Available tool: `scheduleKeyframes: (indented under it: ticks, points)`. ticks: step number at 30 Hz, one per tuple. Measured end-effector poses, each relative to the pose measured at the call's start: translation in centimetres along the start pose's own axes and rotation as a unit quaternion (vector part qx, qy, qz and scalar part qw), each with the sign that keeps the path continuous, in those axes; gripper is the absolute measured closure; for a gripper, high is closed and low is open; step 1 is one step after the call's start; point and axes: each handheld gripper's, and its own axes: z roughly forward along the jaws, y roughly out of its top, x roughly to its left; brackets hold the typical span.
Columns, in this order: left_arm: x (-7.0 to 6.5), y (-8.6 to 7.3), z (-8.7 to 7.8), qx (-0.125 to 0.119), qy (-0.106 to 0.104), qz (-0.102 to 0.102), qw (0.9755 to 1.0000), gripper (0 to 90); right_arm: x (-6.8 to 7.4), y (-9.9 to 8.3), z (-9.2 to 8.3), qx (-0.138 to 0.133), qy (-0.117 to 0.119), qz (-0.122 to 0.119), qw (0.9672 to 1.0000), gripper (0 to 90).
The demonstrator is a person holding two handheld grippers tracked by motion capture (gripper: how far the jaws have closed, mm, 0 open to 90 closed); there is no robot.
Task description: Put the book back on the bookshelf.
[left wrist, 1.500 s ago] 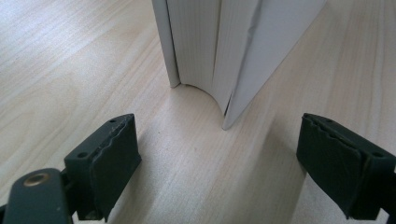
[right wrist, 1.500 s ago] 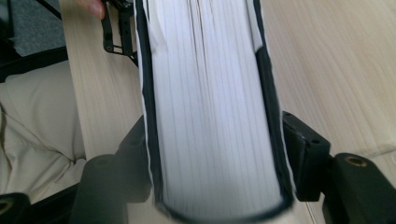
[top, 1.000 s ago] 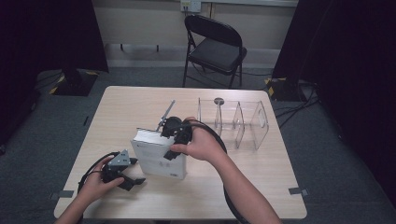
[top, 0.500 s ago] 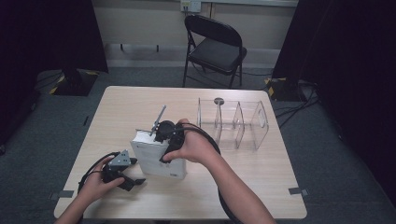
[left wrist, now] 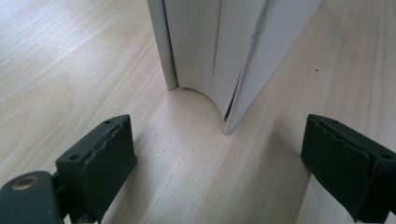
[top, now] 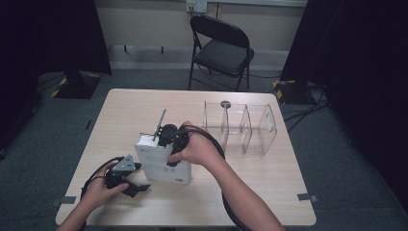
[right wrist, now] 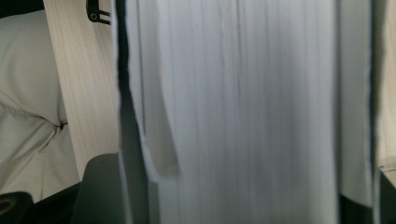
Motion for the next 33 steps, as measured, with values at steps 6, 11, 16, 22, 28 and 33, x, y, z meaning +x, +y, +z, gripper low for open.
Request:
scheduleKeyframes:
  ticks: [6, 11, 16, 22, 28, 33]
  points:
    - [0.0, 0.0, 0.0, 0.000, 0.001, 0.000, 1.0000, 9.1, 0.0, 0.0, 0.0, -0.004, 0.004, 0.003, 1.0000, 42.1]
    - [0.0, 0.0, 0.0, 0.000, 0.000, 0.000, 1.0000, 9.0, 0.5, 0.0, -0.2, -0.005, 0.010, 0.008, 0.9999, 48.3]
    - [0.0, 0.0, 0.0, 0.001, 0.000, 0.001, 1.0000, 8.7, 0.7, 0.0, -0.3, -0.011, 0.006, 0.010, 0.9999, 49.5]
    - [0.0, 0.0, 0.0, 0.001, 0.000, 0.001, 1.0000, 8.4, 0.8, -0.1, -0.8, -0.009, 0.012, 0.015, 0.9998, 52.1]
    - [0.0, 0.0, 0.0, 0.001, -0.001, 0.001, 1.0000, 8.3, 0.8, -0.6, -1.2, -0.009, 0.015, 0.020, 0.9996, 52.2]
    - [0.0, 0.0, 0.0, 0.001, -0.001, 0.002, 1.0000, 8.0, 0.8, -1.0, -1.7, -0.012, 0.015, 0.026, 0.9995, 52.2]
